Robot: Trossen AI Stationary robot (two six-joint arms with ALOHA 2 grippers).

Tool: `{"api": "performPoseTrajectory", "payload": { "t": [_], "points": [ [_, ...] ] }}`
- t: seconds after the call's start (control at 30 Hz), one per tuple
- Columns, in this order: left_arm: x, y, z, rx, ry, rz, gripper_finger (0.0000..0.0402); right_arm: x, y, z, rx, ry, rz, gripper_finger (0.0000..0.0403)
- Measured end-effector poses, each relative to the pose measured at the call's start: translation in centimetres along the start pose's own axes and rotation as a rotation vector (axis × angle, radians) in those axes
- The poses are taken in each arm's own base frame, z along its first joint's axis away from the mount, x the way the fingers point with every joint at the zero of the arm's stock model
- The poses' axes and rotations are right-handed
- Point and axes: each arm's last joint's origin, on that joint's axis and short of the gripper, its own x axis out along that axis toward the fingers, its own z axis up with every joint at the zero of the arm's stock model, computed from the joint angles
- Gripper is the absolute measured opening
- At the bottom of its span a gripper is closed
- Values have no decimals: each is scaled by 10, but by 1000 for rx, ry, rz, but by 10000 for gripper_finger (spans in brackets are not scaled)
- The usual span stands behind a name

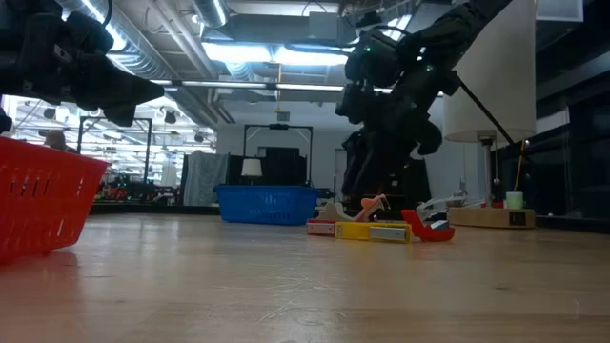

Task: Pick and place Stapler, Stapler remover, tape
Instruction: Put the gray staple remover into the blue bin

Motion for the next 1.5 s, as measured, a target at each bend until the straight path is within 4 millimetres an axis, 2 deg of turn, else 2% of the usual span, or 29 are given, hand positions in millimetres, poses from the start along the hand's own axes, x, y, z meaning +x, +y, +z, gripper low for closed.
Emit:
{"api": "performPoseTrajectory", "payload": {
  "t": [0.3,0.47,0.7,0.83,1.13,1.3,1.5],
  "points": [
    [0,0,0,0,0,0,10,9,11,0,-5,20,27,200],
    [0,0,0,0,0,0,12,18,11,5,140,-38,16,200],
    [0,0,0,0,0,0,6,31,10,-1,302,2,17,195],
    [0,0,0,0,0,0,8,36,10,-2,336,1,21,158],
    [0,0,0,0,0,0,12,36,9,-1,365,-4,-3,18],
    [0,0,0,0,0,0,10,31,8,0,364,-3,-6,6],
    [0,0,0,0,0,0,13,10,-1,7,359,-68,-29,2]
  ]
}}
